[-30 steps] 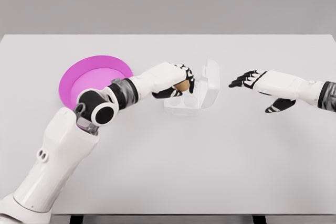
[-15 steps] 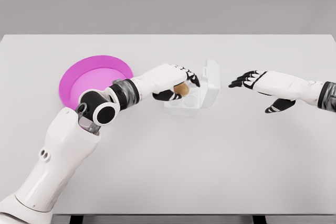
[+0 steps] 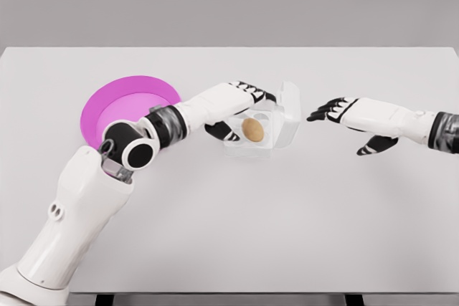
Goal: Pack egg into the box and close the box lid
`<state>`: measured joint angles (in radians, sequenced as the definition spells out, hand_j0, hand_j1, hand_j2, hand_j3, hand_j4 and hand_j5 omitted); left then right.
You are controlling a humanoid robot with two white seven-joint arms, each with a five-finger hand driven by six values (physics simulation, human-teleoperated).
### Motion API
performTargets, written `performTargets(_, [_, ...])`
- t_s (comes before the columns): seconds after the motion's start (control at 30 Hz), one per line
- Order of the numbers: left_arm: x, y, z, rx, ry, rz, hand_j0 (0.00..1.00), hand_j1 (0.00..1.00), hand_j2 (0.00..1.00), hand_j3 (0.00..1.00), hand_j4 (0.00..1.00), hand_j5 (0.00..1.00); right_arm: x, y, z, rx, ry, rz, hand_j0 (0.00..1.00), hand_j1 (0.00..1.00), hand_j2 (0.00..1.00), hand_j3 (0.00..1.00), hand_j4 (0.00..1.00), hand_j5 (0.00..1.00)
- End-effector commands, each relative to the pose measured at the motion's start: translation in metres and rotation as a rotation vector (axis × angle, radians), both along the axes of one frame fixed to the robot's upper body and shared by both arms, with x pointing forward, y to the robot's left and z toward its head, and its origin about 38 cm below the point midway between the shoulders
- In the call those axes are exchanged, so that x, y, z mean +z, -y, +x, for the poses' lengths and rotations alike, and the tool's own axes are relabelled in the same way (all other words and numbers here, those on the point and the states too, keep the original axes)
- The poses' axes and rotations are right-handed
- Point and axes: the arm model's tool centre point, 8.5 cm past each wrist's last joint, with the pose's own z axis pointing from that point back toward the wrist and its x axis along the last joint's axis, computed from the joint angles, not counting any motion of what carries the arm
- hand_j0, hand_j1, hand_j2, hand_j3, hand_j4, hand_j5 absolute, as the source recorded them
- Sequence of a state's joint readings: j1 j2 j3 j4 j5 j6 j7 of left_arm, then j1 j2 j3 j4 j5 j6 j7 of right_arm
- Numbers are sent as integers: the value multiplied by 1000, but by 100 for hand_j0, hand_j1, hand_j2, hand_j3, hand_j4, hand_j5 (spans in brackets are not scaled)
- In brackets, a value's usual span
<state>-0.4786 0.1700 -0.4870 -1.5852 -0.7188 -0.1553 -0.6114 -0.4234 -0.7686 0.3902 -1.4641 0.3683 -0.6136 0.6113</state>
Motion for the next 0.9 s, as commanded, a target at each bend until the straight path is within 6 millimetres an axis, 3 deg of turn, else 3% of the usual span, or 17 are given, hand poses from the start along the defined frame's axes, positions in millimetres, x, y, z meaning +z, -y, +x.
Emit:
performTargets(0.0, [9,-6,-2,-1,18,-14,100,100,100,100,100,100,-1,-4,-1,8,-4,8,100,100,100,100,100,100])
performTargets(0.07, [23,-26,-3,3,31,-48,100,100,100,100,100,100,-3,-19,-5,50,-6,9,100,100,100,100,100,100])
performTargets(0.2, [53,-87,-10,-6,17,-119,100,100,100,100,100,100,-3,-26,-7,68,-3,16,100,100,100,100,100,100])
performTargets(0.3, [96,-125,-39,-307,236,-194,100,100,100,100,100,100,1,-33,-8,88,10,25,100,100,100,100,100,100])
performTargets(0.33, [106,-146,-43,-316,222,-240,100,100,100,100,100,100,4,-38,-10,103,20,28,100,100,100,100,100,100])
performTargets(0.43, [108,-206,-56,-230,142,-350,100,100,100,100,100,100,5,-49,-13,129,28,45,100,100,100,100,100,100])
performTargets(0.5, [105,-233,-59,-167,113,-397,100,100,100,100,100,100,6,-51,-13,132,33,51,100,100,100,100,100,100])
performTargets(0.6, [87,-277,-60,-25,82,-437,100,100,100,100,100,100,22,-40,-7,92,73,87,100,100,100,100,100,100])
performTargets(0.73, [83,-292,-60,27,83,-431,100,100,100,100,100,100,31,-24,-2,42,93,120,100,100,100,100,100,100])
performTargets(0.77, [83,-292,-60,27,84,-428,100,100,100,100,100,100,33,-9,3,-4,95,127,100,100,100,100,100,100])
performTargets(0.8, [82,-292,-60,28,82,-426,100,100,100,100,100,100,26,8,8,-56,67,125,100,100,100,100,100,100])
performTargets(0.87, [76,-292,-62,30,66,-423,100,100,100,100,100,100,24,10,8,-63,61,124,100,100,100,100,100,100])
